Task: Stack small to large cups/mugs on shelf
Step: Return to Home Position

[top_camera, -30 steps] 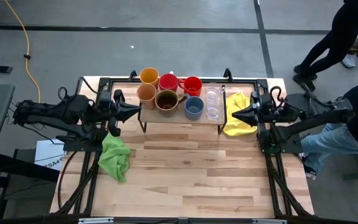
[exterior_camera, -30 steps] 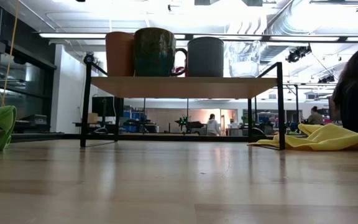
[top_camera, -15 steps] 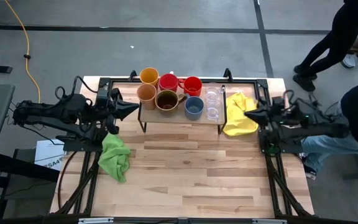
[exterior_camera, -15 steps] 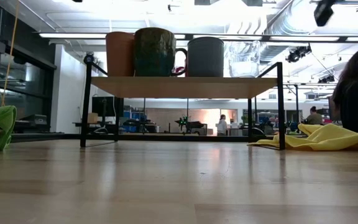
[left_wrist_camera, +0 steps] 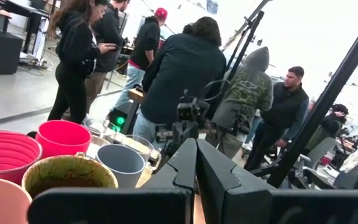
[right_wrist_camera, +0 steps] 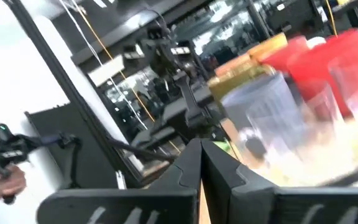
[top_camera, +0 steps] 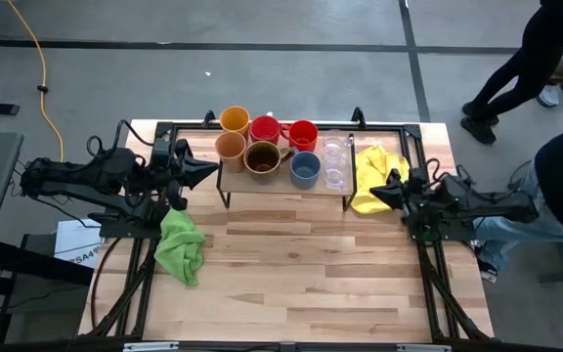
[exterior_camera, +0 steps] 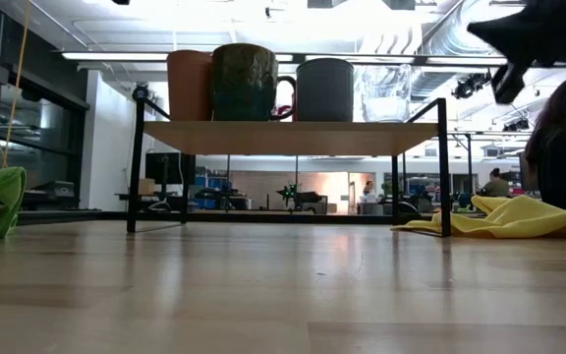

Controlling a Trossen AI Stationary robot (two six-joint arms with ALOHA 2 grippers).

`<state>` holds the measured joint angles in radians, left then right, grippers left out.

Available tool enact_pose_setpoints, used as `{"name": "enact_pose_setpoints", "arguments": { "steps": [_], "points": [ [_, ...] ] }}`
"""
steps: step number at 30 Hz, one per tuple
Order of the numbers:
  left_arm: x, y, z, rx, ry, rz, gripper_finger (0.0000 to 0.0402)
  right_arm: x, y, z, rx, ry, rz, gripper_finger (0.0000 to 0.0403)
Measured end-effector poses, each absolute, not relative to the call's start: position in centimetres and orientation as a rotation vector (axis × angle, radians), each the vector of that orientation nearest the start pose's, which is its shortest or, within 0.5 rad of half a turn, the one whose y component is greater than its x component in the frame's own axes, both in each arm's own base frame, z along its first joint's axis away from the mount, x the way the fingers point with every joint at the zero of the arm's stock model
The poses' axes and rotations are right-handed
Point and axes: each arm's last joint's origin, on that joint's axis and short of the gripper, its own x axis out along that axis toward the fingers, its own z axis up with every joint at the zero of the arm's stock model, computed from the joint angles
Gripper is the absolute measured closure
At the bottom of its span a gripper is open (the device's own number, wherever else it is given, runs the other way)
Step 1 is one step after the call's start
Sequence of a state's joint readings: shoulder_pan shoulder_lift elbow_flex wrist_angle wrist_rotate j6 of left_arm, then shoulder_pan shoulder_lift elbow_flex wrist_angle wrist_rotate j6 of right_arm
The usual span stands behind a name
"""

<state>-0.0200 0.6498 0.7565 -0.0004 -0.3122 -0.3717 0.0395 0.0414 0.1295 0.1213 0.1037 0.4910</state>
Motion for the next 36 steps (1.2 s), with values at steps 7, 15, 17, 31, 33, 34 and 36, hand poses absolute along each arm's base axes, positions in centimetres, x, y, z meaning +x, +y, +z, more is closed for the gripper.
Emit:
{"name": "enact_pose_setpoints", "arguments": {
  "steps": [7, 15, 17, 31, 33, 34, 36],
  "points": [
    [14.2, 0.6, 35.9, -0.387, -0.159, 0.284, 0.0402, 9.7, 0.0, 18.5, 0.501, -0.149, -0.076, 0.0403],
    [14.2, 0.6, 35.9, -0.387, -0.158, 0.285, 0.0401, 9.8, -0.2, 16.9, 0.452, -0.065, -0.142, 0.0403],
    [14.2, 0.6, 35.9, -0.387, -0.158, 0.285, 0.0401, 9.8, -0.2, 16.9, 0.403, -0.058, -0.146, 0.0403],
    [14.2, 0.6, 35.9, -0.386, -0.158, 0.285, 0.0401, 9.9, 0.1, 16.7, 0.079, -0.008, -0.052, 0.0403],
    [14.2, 0.6, 35.8, -0.385, -0.151, 0.286, 0.0401, 9.9, 0.1, 16.7, 0.078, -0.008, -0.052, 0.0403],
    [14.2, 0.6, 35.7, -0.384, -0.142, 0.288, 0.0402, 9.9, 0.1, 16.7, 0.078, -0.008, -0.052, 0.0403],
    [14.2, 0.6, 35.5, -0.380, -0.118, 0.293, 0.0401, 9.9, 0.1, 16.7, 0.078, -0.008, -0.052, 0.0403]
  ]
}}
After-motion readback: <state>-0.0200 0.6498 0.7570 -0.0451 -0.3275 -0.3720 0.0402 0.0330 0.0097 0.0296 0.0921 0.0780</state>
